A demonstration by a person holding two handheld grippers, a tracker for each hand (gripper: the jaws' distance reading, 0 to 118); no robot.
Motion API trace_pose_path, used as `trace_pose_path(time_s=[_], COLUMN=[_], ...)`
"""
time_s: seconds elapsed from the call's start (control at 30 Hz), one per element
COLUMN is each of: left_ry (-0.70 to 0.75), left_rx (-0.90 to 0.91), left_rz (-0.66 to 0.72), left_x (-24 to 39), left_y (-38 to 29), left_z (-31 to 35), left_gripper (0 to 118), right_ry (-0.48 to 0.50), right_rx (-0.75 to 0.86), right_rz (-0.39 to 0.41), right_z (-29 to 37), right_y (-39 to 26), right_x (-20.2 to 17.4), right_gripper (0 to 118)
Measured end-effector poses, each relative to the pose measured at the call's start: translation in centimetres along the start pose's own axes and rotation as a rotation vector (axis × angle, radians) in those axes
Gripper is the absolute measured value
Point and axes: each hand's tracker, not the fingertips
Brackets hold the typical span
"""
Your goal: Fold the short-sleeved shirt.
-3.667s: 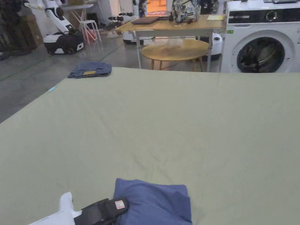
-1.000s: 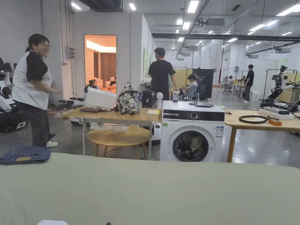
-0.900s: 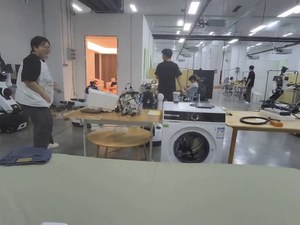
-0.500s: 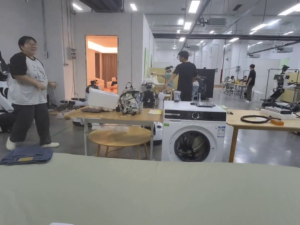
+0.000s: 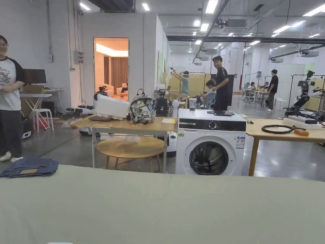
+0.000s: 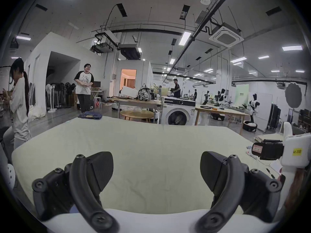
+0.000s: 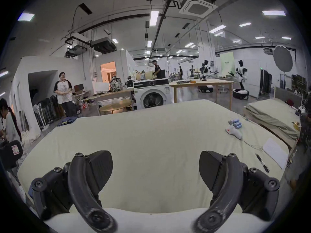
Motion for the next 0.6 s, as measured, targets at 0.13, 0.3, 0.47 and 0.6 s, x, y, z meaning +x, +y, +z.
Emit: trace_pose_path(time_s=[0.13,0.3,0.47,0.6], left_ry=[-0.010,-0.012,-0.016,-0.027], left_rx=[0.003,-0.001,-0.006,-0.007], left_rz=[0.012,0.006,0.027,0.025], left_x=[-0.06,0.09,0.12,0.30], left_y=[0.16,0.10,-0.05,-0.01], left_z=[0.05,-0.06,-0.11,-0.17], left_gripper=[105,105,105,105], right_ry=[0.015,0.028,0.038,0.030], right_rx=[-0.039,-0.052,-0.055,-0.054], right_rz=[-0.002,0.004,0.010,-0.001], right_z=[-0.42,-0.79,-0.80,-0.82], right_y=[-0.33,-0.64,-0.77,-0.83], right_x=[-0.25,-0.41,-0.34,-0.37], right_gripper=[106,106,106,106])
